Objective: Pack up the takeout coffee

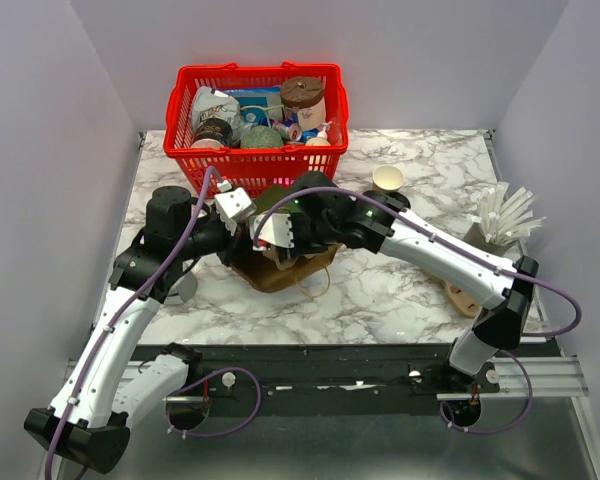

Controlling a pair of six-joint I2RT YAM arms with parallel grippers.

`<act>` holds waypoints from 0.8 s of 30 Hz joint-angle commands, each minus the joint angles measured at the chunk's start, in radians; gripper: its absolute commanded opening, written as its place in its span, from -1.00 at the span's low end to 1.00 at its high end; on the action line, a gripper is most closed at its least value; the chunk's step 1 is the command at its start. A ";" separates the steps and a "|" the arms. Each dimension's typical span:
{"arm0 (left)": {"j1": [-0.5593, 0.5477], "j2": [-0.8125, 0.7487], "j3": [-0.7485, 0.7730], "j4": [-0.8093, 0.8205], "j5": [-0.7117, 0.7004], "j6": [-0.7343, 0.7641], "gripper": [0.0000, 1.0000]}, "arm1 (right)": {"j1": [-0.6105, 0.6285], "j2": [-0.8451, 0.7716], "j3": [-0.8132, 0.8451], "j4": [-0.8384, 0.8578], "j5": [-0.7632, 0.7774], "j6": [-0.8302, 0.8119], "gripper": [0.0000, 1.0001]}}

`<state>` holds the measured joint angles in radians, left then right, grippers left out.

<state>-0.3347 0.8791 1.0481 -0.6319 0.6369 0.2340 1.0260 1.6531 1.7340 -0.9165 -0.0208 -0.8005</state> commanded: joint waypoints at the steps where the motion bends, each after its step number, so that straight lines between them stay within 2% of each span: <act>1: 0.000 -0.002 0.027 -0.018 0.041 -0.032 -1.00 | -0.012 0.053 0.019 -0.033 0.090 -0.052 -0.99; 7: 0.000 0.011 0.024 0.009 -0.006 -0.087 -1.00 | -0.009 0.016 -0.004 -0.015 0.041 -0.131 -0.99; 17: 0.002 0.009 0.053 -0.064 -0.055 -0.013 -1.00 | -0.009 -0.113 -0.102 0.120 0.028 -0.089 -0.99; 24: 0.000 0.043 0.098 -0.057 -0.051 -0.027 -1.00 | -0.009 -0.177 -0.168 0.157 -0.057 -0.201 -0.99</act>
<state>-0.3347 0.9020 1.0897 -0.6762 0.5976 0.2138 1.0252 1.4998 1.5845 -0.8085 -0.0380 -0.9260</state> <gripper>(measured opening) 0.014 0.405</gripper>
